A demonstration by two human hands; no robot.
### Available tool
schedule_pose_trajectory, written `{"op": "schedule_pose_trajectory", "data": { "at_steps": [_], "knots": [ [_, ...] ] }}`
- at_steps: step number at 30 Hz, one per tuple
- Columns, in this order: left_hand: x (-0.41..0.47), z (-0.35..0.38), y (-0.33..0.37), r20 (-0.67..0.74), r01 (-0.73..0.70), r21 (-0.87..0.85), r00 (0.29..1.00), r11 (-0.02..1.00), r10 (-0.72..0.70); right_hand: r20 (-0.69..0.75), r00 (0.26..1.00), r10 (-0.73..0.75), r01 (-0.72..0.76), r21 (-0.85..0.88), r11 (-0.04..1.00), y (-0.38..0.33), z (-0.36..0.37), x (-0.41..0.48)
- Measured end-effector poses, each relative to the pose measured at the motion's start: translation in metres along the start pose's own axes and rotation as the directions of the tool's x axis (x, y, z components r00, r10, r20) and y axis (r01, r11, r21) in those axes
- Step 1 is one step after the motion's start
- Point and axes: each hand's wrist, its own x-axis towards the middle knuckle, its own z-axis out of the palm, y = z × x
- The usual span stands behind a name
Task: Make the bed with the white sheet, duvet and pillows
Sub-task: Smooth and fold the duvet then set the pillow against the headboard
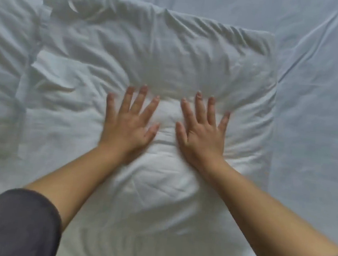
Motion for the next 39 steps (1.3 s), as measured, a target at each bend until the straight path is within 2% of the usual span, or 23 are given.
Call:
{"op": "schedule_pose_trajectory", "data": {
  "at_steps": [4,7,9,11,13,14,18,20,24,32,39],
  "knots": [
    [-0.044,0.046,-0.038,0.017,0.067,0.092,0.998,0.994,-0.069,-0.033,0.999,-0.040,0.036,-0.121,0.992,0.037,0.032,-0.026],
    [-0.083,0.052,-0.051,0.046,0.142,0.114,0.988,0.983,-0.148,0.004,0.998,0.059,-0.058,-0.151,0.987,0.064,0.041,-0.068],
    [-0.096,0.039,-0.040,0.008,0.168,0.102,0.986,0.981,-0.169,0.021,0.993,0.113,-0.108,-0.167,0.980,0.065,0.031,-0.088],
    [-0.103,0.027,-0.023,0.002,0.066,0.067,0.998,0.996,-0.067,0.018,0.999,0.050,-0.047,-0.117,0.992,0.048,0.023,-0.100],
    [-0.113,0.029,-0.017,0.022,-0.055,0.055,0.998,0.997,0.054,0.038,0.996,-0.076,0.080,-0.101,0.992,0.028,0.027,-0.115],
    [-0.121,0.033,-0.023,0.056,-0.059,0.064,0.997,0.996,0.055,0.071,0.993,-0.095,0.103,-0.121,0.987,0.025,0.033,-0.124],
    [-0.161,0.031,-0.069,0.257,0.060,0.174,0.961,0.983,-0.104,0.191,0.971,0.143,-0.097,-0.230,0.968,0.039,0.032,-0.158],
    [-0.181,0.008,-0.082,0.338,0.120,0.210,0.922,0.970,-0.187,0.245,0.947,0.207,-0.135,-0.283,0.950,0.029,0.010,-0.175],
    [-0.214,-0.059,-0.107,0.421,0.256,0.180,0.853,0.950,-0.309,0.271,0.957,0.106,-0.027,-0.278,0.960,-0.050,-0.044,-0.192],
    [-0.288,-0.220,-0.156,0.370,0.284,0.076,0.882,0.956,-0.292,0.305,0.944,-0.125,0.177,-0.149,0.973,-0.257,-0.166,-0.182],
    [-0.363,-0.315,-0.176,0.333,0.380,0.048,0.866,0.924,-0.374,0.360,0.882,-0.304,0.359,-0.096,0.928,-0.338,-0.254,-0.214]
  ]
}}
